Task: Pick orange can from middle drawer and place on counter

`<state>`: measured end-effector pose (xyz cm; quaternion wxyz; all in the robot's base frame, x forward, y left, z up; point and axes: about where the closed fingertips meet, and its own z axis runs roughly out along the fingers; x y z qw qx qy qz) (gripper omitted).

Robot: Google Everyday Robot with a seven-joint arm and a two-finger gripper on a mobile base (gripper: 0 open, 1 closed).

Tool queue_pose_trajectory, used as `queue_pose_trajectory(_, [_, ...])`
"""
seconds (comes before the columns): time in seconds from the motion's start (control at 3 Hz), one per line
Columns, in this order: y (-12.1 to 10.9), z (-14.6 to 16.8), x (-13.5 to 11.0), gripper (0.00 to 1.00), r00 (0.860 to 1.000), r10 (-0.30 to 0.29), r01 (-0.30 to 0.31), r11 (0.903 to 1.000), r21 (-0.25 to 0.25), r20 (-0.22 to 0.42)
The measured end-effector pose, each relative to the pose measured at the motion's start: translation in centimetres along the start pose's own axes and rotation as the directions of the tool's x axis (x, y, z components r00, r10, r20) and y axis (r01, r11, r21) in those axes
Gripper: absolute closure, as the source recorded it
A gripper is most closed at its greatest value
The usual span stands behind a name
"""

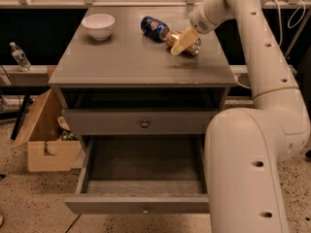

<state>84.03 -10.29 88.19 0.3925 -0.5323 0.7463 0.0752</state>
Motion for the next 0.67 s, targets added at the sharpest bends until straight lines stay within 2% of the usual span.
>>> queue_pose_trajectory(0.33, [0.3, -2.2, 0.9, 0.00, 0.996, -0.039, 0.041, 0.9990, -0.020, 0.084])
queue_pose_trajectory(0.67, [0.1, -7.0, 3.0, 0.00, 0.988, -0.066, 0.064, 0.9978, 0.018, 0.137])
